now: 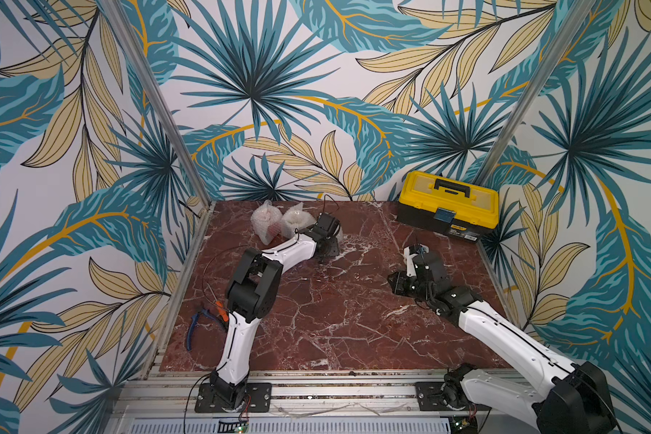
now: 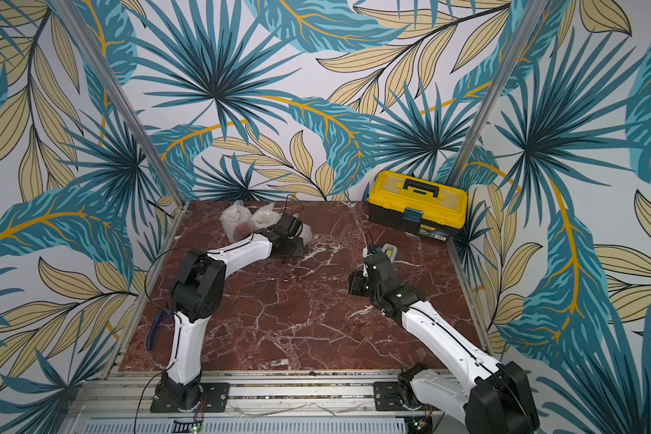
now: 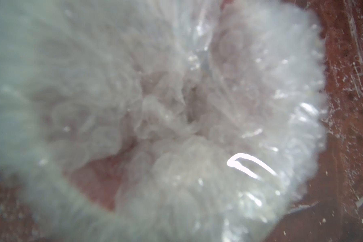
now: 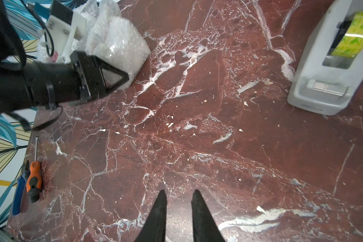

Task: Wrap mugs in bubble wrap
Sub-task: Move the bubble wrap to the center of the board, then reset both arms

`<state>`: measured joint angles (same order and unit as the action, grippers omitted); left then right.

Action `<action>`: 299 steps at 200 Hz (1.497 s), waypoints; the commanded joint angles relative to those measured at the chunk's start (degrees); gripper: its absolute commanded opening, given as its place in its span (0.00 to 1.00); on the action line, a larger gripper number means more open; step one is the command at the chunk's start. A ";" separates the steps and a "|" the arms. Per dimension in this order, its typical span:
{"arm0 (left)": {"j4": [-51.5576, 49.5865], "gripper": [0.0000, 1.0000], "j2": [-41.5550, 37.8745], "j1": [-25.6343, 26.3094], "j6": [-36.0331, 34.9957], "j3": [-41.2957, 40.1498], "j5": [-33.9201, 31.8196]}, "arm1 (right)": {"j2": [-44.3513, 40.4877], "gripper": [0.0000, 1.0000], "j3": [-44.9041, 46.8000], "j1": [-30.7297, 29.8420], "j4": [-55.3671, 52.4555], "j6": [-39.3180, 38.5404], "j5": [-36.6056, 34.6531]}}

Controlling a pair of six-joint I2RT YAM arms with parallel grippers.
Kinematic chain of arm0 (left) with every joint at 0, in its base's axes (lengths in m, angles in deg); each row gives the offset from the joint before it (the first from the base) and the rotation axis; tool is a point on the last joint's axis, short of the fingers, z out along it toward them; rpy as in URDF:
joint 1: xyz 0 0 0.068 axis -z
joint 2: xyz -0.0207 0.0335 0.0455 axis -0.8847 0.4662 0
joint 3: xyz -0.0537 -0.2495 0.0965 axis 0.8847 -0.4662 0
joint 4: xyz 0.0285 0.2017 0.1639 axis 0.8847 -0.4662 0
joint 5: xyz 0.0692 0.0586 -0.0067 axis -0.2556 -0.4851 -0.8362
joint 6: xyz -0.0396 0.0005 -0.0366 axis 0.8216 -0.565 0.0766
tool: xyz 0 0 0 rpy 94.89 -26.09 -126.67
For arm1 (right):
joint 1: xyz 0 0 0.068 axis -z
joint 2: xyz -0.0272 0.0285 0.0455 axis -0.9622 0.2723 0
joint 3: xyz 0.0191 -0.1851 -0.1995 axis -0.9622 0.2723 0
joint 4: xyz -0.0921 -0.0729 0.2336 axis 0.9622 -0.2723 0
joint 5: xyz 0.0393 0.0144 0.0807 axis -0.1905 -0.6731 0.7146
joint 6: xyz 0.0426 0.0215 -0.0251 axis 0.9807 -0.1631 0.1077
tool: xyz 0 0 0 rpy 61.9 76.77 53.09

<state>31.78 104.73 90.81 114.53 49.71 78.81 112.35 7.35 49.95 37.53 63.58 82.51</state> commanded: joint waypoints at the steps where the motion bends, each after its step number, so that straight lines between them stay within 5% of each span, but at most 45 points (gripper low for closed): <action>1: -4.69 0.32 4.68 -1.66 -5.91 6.87 2.73 | -1.37 0.24 0.68 0.21 -1.91 -0.19 0.00; 8: -5.39 0.35 5.59 -2.15 -6.33 8.34 2.99 | -1.55 0.24 0.43 0.17 -2.45 -0.22 -0.77; 34: -5.54 0.72 4.39 -2.68 -7.52 9.36 5.59 | -1.57 0.25 -0.66 0.18 -3.01 -0.57 -7.14; 69: -0.59 0.98 -10.43 0.73 -9.06 -0.41 2.98 | 0.81 0.73 -1.74 0.63 1.91 -5.64 -24.13; 83: 6.32 1.00 -20.88 1.92 -8.24 -10.76 0.30 | 1.57 0.90 -0.48 0.77 8.00 -9.68 -30.02; 114: 19.84 0.97 -44.68 1.48 -6.20 -36.42 -16.19 | 2.22 0.90 6.15 2.79 24.41 -19.15 -39.22; 133: 26.40 1.00 -56.36 -1.21 -10.50 -50.43 -24.70 | 3.34 0.99 12.74 5.57 38.24 -27.69 -37.21; 175: 42.47 1.00 -70.44 -8.67 -25.59 -73.35 -25.60 | 10.52 0.99 13.44 13.62 46.19 -32.55 -30.57; 228: 64.14 1.00 -65.20 -18.52 -28.12 -85.07 -16.90 | 19.82 0.99 18.08 22.74 61.92 -30.34 -17.71; 256: 73.16 1.00 -58.54 -24.31 -30.12 -84.59 -8.83 | 23.04 1.00 22.02 25.56 72.11 -28.73 -12.49; 299: 83.73 1.00 -40.12 -29.07 -30.04 -79.48 -2.09 | 22.69 1.00 21.50 25.57 70.54 -28.77 -12.52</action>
<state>105.13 55.90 63.10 85.70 -33.30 71.25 134.93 28.66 75.35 103.65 34.03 68.32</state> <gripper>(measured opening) 0.999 0.994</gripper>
